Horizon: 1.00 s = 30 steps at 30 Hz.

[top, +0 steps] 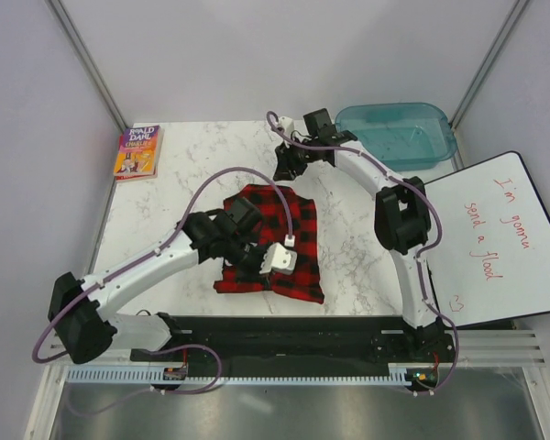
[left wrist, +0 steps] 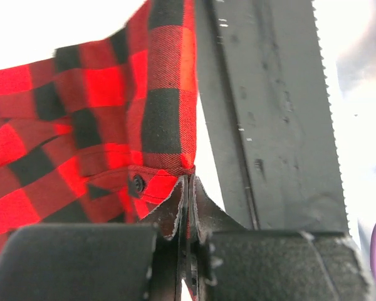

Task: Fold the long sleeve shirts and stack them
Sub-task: Fold the shirt

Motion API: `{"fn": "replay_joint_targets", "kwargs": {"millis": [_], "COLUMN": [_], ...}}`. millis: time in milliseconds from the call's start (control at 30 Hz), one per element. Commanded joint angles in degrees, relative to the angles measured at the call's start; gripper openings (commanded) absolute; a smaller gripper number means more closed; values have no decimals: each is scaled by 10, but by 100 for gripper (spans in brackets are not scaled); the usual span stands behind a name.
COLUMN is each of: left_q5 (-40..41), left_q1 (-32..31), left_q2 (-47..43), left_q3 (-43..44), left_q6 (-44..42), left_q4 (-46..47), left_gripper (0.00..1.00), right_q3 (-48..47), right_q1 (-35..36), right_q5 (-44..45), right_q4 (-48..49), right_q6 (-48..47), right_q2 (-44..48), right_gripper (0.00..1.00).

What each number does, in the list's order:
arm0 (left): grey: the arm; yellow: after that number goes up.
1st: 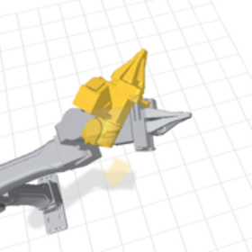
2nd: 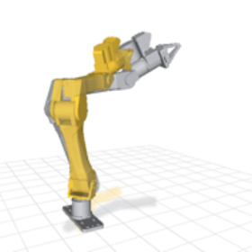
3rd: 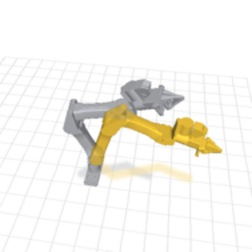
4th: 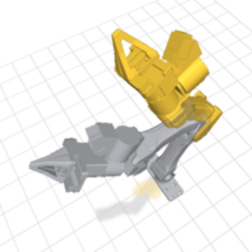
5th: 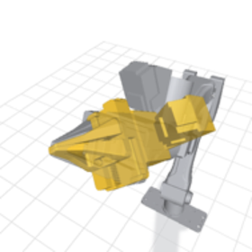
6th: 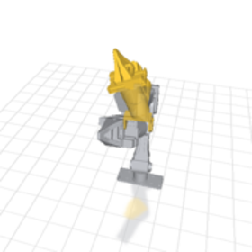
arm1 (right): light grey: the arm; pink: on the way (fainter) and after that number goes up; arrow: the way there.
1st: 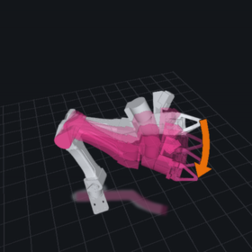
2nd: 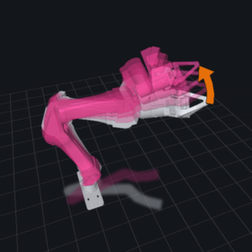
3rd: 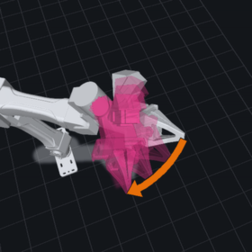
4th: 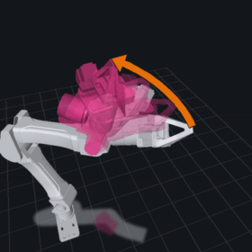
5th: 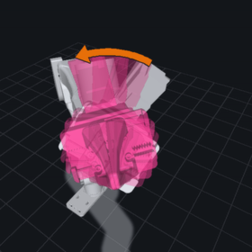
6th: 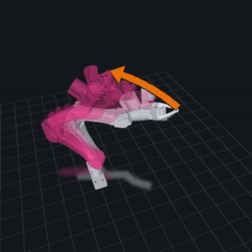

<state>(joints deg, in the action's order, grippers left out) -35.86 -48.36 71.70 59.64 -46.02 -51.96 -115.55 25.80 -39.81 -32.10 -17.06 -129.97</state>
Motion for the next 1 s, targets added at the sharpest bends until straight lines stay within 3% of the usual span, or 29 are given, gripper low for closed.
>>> {"fn": "replay_joint_targets", "kwargs": {"millis": [0,167,400,533,800,967], "left_q5": [-34,-59,-29,-15,15,23], "left_q1": [38,107,179,215,245,248], "left_q2": [65,156,277,338,419,440], "left_q3": [98,194,287,341,357,334], "left_q6": [-34,-80,-135,-150,-174,-172], "left_q4": [-23,-63,-60,-45,17,75], "left_gripper": [2,2,2,2,2,2], "right_q3": [-11,-13,42,65,73,73], "right_q1": [6,6,7,7,7,12], "right_q5": [49,50,24,15,3,-4], "right_q4": [77,120,121,121,116,96], "right_q6": [32,47,29,21,12,-9], "right_q2": [-72,-107,-89,-75,-69,-65], "right_gripper": [43,38,29,17,0,0]}}
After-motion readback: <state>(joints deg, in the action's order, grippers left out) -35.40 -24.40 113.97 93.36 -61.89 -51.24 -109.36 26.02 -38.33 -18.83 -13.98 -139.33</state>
